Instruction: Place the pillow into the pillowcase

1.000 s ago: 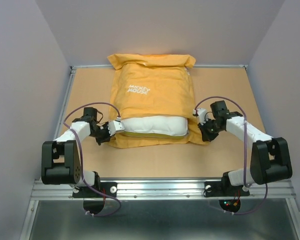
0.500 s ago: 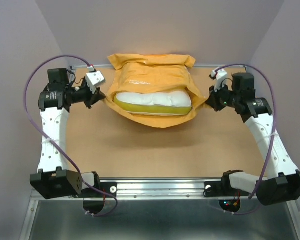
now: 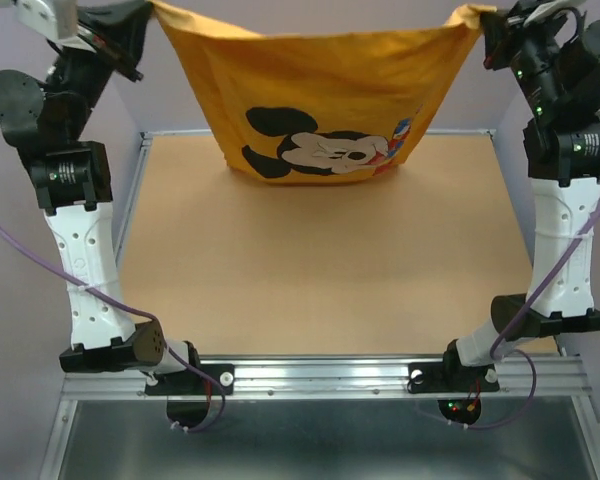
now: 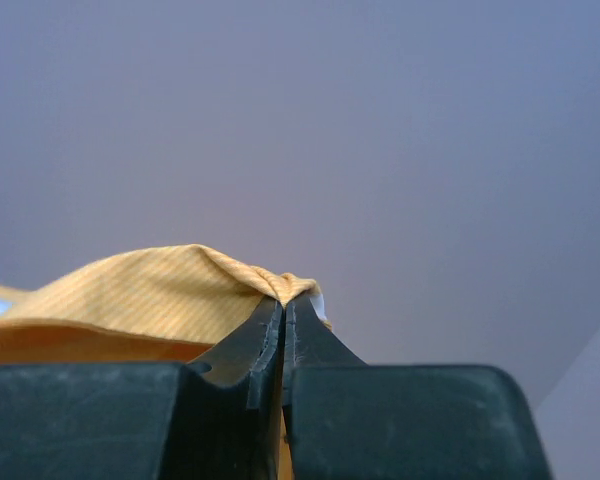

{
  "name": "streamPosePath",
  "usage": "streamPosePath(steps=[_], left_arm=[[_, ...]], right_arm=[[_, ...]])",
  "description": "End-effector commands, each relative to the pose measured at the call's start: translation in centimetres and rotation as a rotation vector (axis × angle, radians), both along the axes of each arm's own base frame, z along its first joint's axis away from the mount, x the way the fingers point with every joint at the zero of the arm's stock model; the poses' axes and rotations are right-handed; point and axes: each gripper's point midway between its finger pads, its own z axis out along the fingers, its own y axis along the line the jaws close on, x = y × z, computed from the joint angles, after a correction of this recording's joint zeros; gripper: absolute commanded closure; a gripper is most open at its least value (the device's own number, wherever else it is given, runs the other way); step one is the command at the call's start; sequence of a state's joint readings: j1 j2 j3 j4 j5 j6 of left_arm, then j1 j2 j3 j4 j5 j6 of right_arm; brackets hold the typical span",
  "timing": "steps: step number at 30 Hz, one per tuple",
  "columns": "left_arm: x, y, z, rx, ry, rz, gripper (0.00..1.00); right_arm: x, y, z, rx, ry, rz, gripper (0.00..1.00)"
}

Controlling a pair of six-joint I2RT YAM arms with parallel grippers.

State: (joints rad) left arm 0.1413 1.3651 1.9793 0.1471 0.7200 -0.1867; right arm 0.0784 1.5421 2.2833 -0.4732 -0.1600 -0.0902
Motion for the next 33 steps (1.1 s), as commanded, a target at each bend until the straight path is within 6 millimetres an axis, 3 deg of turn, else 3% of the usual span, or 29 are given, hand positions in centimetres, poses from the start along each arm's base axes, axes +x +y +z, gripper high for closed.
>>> streamPosePath(steps=[1,2,4,7,10,11,12,13,14,15,16,17,19,20,21,22,23,24,28,29,30,31,32,33], left_arm=[[-9.9,1.9,14.1,-0.220,-0.468,0.063,1.00],[-9.3,2.2,14.7,-0.239,-0.478,0.067,1.00],[-11.8,2.2,16.5,-0.256,-0.556,0.060,1.00],[-11.8,2.4,16.5,-0.278,-0.563,0.055,1.00],[-10.1,1.1,14.5,-0.251,-0.476,-0.013,1.00],[-8.7,1.1,13.4,-0.252,-0.436,-0.016,1.00],[-8.6,1.2,13.5,-0.259,-0.440,-0.013,1.00],[-8.9,1.4,14.0,-0.263,-0.470,0.002,1.00],[-11.5,1.7,16.0,-0.272,-0.553,0.020,1.00],[-11.4,2.0,16.6,-0.279,-0.578,0.031,1.00],[-12.5,2.1,17.5,-0.288,-0.618,0.036,1.00],[-15.2,2.1,18.9,-0.305,-0.688,0.026,1.00],[-15.8,2.0,19.2,-0.318,-0.703,0.011,1.00],[-15.5,2.1,18.9,-0.328,-0.684,0.009,1.00],[-14.7,2.2,18.5,-0.335,-0.664,0.014,1.00],[-13.7,2.4,18.1,-0.337,-0.644,0.021,1.00],[-11.0,2.9,16.9,-0.351,-0.583,0.039,1.00],[-9.7,3.1,16.2,-0.357,-0.555,0.044,1.00],[-3.6,3.5,13.7,-0.345,-0.462,0.056,1.00],[-3.3,3.9,14.1,-0.354,-0.478,0.070,1.00],[-0.9,4.6,13.4,-0.359,-0.461,0.101,1.00],[-0.2,5.0,13.5,-0.373,-0.467,0.119,1.00],[-1.2,5.5,14.6,-0.384,-0.512,0.136,1.00],[0.5,6.5,14.3,-0.416,-0.515,0.176,1.00]], right_arm=[[-7.4,-2.6,13.7,0.099,-0.466,-0.098,0.99],[-7.9,-2.6,14.5,0.100,-0.497,-0.095,0.99],[-9.2,-2.6,15.9,0.113,-0.580,-0.088,0.99],[-10.4,-2.9,16.8,0.125,-0.635,-0.095,0.99],[-7.6,-2.0,14.3,0.123,-0.549,-0.053,0.99],[-6.6,-1.3,13.3,0.104,-0.522,-0.023,0.99],[-6.5,-1.3,13.6,0.125,-0.526,-0.016,1.00],[-7.0,-2.0,14.6,0.151,-0.554,-0.046,0.99],[-5.9,-2.1,14.8,0.156,-0.561,-0.058,0.99],[-9.2,-2.6,17.8,0.165,-0.663,-0.066,0.99],[-9.6,-2.8,18.3,0.165,-0.686,-0.074,0.99],[-11.0,-3.1,19.6,0.178,-0.760,-0.081,0.99],[-10.5,-3.2,19.2,0.171,-0.766,-0.093,1.00],[-11.9,-3.3,19.7,0.170,-0.811,-0.098,0.99],[-11.2,-3.4,19.2,0.168,-0.798,-0.101,1.00],[-9.4,-3.3,17.9,0.166,-0.754,-0.108,0.99],[-8.2,-3.5,17.1,0.168,-0.723,-0.121,1.00],[-7.1,-3.8,16.3,0.176,-0.698,-0.146,0.99],[0.1,-3.6,11.9,0.166,-0.570,-0.165,0.99],[0.4,-3.6,12.2,0.174,-0.581,-0.167,0.99],[1.2,-3.6,12.1,0.191,-0.578,-0.165,0.99],[2.1,-3.6,11.9,0.201,-0.577,-0.166,0.99],[4.4,-3.7,11.0,0.209,-0.561,-0.177,0.99],[3.1,-3.9,13.1,0.242,-0.628,-0.170,0.99]])
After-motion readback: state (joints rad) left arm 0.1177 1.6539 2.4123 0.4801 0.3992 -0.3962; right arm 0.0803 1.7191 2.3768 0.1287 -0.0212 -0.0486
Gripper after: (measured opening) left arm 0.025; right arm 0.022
